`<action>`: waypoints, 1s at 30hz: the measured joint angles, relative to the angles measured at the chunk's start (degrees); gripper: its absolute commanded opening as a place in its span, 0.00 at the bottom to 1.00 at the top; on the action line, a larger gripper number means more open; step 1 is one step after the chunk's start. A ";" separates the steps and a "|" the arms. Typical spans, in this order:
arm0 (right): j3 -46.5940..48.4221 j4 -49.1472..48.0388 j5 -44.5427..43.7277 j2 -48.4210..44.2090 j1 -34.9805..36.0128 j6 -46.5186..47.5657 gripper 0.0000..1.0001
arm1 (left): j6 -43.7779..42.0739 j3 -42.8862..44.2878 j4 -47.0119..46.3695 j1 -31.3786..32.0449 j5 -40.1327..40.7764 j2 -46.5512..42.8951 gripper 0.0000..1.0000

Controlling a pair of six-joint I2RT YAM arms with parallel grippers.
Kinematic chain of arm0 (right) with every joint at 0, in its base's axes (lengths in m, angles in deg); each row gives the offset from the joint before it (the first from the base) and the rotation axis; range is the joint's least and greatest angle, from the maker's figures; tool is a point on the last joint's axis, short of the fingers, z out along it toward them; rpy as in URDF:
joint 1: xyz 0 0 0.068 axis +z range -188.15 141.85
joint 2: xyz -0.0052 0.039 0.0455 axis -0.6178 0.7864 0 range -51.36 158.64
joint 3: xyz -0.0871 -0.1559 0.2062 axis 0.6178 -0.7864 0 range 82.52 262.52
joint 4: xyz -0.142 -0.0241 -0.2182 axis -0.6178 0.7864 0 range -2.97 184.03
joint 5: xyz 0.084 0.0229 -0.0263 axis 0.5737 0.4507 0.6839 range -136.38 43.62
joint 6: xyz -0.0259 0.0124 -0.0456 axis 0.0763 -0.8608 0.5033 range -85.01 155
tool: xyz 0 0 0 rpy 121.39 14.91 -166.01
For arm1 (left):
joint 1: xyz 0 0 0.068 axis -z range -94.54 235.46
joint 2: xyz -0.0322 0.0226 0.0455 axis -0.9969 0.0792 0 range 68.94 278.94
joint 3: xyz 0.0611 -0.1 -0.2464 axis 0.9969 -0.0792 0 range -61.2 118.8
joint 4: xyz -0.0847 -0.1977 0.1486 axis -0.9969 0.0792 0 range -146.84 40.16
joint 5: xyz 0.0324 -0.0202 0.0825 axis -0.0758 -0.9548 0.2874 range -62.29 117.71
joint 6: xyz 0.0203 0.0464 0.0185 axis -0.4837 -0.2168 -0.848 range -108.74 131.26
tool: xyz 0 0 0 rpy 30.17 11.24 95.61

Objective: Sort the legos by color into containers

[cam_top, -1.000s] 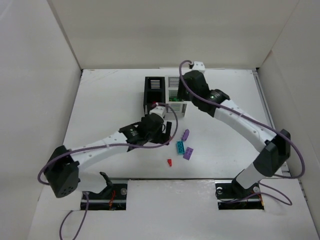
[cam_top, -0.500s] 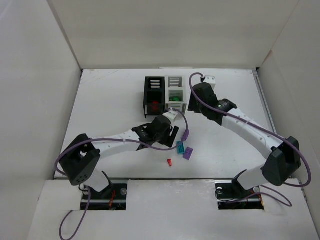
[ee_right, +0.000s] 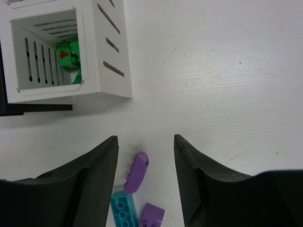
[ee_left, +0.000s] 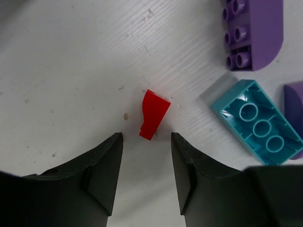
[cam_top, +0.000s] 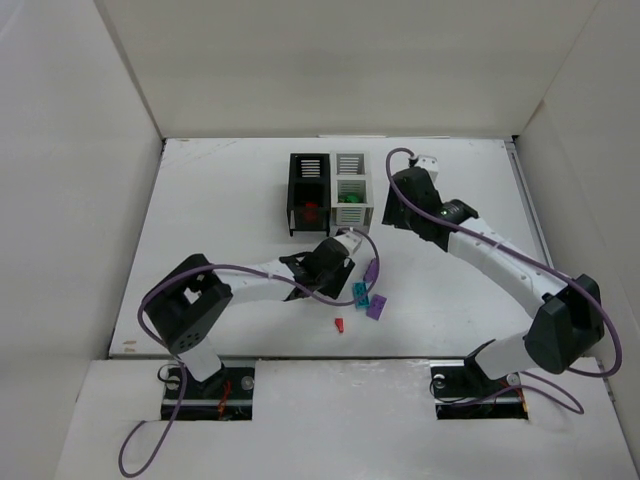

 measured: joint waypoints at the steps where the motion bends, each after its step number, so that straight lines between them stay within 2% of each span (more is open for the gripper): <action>1: -0.24 0.00 0.31 -0.09 -0.33 0.00 0.56 | -0.33 0.02 -0.39 0.00 0.70 0.83 0.41; 9: -1.03 -0.35 2.16 -1.16 -2.05 -0.02 0.56 | -0.33 1.95 -1.44 0.00 2.82 3.06 0.40; 20: -1.53 -0.52 3.98 -1.55 -3.72 -0.02 0.56 | -0.37 3.87 -1.88 0.48 3.43 4.94 0.15; 26: -2.34 -0.81 4.44 -2.38 -4.15 -0.02 0.56 | 0.44 4.02 0.81 0.50 5.88 3.34 0.12; 30: -3.48 -0.81 4.52 -4.59 -5.11 -0.04 0.56 | 1.81 5.62 4.74 0.04 10.45 -2.05 0.12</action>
